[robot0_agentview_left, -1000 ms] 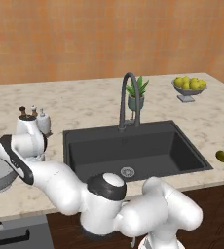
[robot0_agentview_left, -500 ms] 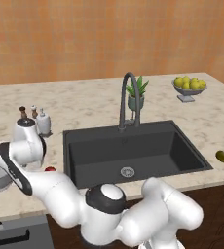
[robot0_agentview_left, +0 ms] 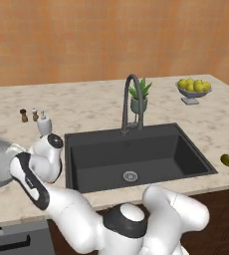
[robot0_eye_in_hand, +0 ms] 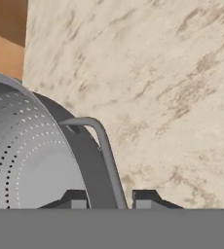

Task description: Put the colander in the sink, put the kiwi, apple in the colander, and turn on the sink faucet and pour water over the colander.

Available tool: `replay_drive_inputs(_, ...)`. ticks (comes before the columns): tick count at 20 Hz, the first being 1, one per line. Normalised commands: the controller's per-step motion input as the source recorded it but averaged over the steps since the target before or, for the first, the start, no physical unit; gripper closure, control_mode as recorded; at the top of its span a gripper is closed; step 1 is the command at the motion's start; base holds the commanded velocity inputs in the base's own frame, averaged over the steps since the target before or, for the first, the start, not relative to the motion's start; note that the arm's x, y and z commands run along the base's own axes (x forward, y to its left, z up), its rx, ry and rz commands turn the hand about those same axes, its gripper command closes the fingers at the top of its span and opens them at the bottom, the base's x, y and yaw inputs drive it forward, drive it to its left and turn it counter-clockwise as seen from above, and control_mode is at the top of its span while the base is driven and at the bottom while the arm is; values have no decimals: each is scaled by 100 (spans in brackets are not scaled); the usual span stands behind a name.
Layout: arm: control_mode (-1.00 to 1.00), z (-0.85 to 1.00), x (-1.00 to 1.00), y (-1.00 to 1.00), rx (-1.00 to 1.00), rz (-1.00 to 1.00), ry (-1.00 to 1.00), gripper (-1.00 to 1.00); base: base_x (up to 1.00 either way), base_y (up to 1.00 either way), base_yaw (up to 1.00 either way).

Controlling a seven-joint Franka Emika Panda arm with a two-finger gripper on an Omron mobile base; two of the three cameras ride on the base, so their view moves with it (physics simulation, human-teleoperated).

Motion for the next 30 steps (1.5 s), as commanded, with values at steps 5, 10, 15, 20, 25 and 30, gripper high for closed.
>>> replay_drive_inputs(5, -100, 64, -46, -44, 23, 0, 3, 100, 0, 0, 0)
replay_drive_inputs(10, -100, 75, -53, -50, 7, -1, 19, 100, 0, 0, 0)
replay_drive_inputs(15, -100, 72, -42, -48, 0, -3, 34, 100, 0, 0, 0)
replay_drive_inputs(20, -100, 62, -40, -54, -3, -4, 19, 100, 0, 0, 0)
replay_drive_inputs(25, -100, 48, -38, -64, -10, -7, 11, 100, 0, 0, 0)
replay_drive_inputs(30, -100, 40, -41, -67, -17, -9, 10, 100, 0, 0, 0)
